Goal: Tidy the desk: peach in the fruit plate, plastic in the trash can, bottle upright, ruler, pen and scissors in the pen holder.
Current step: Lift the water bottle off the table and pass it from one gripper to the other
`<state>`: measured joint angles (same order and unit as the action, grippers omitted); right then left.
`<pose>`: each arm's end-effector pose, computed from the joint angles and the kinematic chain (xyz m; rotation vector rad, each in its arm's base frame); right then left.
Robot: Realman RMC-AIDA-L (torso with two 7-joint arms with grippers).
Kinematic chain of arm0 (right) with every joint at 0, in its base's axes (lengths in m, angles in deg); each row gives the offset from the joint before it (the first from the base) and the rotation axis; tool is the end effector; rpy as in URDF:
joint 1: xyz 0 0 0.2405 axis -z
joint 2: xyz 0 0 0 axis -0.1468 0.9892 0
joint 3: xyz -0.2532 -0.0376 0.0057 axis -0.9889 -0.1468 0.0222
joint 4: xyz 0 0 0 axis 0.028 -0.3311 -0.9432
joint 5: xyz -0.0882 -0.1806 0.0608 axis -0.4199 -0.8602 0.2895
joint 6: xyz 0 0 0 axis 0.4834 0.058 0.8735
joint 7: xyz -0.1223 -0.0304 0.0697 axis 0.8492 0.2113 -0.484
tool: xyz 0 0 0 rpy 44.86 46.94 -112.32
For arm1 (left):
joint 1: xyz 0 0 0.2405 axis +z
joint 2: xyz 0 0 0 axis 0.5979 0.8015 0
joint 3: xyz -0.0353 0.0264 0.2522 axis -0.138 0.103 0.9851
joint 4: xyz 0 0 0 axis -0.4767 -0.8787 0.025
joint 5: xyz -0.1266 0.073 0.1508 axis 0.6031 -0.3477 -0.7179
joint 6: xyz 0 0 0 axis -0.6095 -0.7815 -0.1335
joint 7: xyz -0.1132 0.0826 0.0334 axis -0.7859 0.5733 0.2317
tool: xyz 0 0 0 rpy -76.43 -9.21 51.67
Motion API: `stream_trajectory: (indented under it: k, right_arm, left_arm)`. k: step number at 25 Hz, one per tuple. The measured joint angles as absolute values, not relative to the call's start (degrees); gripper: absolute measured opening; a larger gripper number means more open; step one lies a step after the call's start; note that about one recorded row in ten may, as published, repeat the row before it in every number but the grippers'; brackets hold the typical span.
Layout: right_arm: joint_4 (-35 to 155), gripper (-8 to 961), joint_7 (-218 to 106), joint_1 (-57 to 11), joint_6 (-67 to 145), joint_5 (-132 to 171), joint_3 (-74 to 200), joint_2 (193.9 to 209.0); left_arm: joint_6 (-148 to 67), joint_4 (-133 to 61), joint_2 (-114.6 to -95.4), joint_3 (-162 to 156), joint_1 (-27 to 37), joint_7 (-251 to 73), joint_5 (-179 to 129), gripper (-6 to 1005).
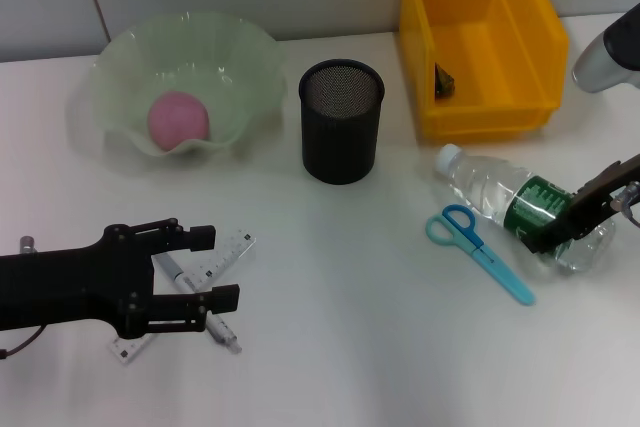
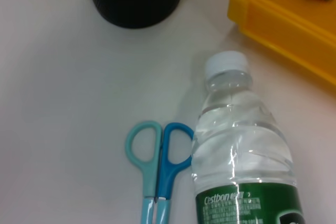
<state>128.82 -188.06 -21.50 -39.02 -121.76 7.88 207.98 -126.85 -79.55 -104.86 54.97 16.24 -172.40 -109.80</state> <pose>0.2611 0.3541 0.0428 -2.4226 1.0558 -0.4740 -0.2573 0.2889 0.0065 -2.8974 -0.5934 -0.7639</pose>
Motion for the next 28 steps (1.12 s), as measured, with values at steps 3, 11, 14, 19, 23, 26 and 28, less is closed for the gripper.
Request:
stream_trajectory:
  k: [3, 11, 14, 19, 23, 26, 28]
  right_arm:
    - [128.99, 773, -187.18, -20.99, -38.16, -121.34, 7.95, 207.99]
    - [131.03, 774, -185.22, -19.12, -37.60, -118.11, 8.12, 208.00]
    - [132.49, 774, -184.76, -18.20, -37.52, -117.78, 8.01, 208.11]
    - [134.80, 775, -181.62, -15.03, -36.43, -113.58, 7.58, 208.23]
    - [136.87, 775, -178.52, -11.52, -35.35, -109.09, 7.46, 208.27]
    - [137.47, 775, -176.04, -9.00, -34.09, -105.81, 7.44, 208.33]
    - [137.46, 776, -173.48, -7.17, -33.07, -103.06, 7.51, 208.37]
  left_arm:
    - [-126.94, -79.55, -104.86, 54.93, 16.14, -172.41, -109.80, 846]
    - [-127.07, -79.55, -104.67, 54.86, 15.93, -172.41, -109.80, 846]
    - [-127.12, -79.59, -104.67, 54.81, 15.82, -172.43, -109.80, 846]
    - [-127.13, -79.62, -104.69, 54.81, 15.77, -172.44, -109.79, 847]
    - [-127.21, -79.64, -104.92, 54.82, 15.77, -172.51, -109.76, 847]
    - [-127.35, -79.64, -105.05, 54.83, 15.78, -172.55, -109.53, 847]
    - [-127.43, -79.64, -105.09, 54.83, 15.79, -172.57, -109.51, 847]
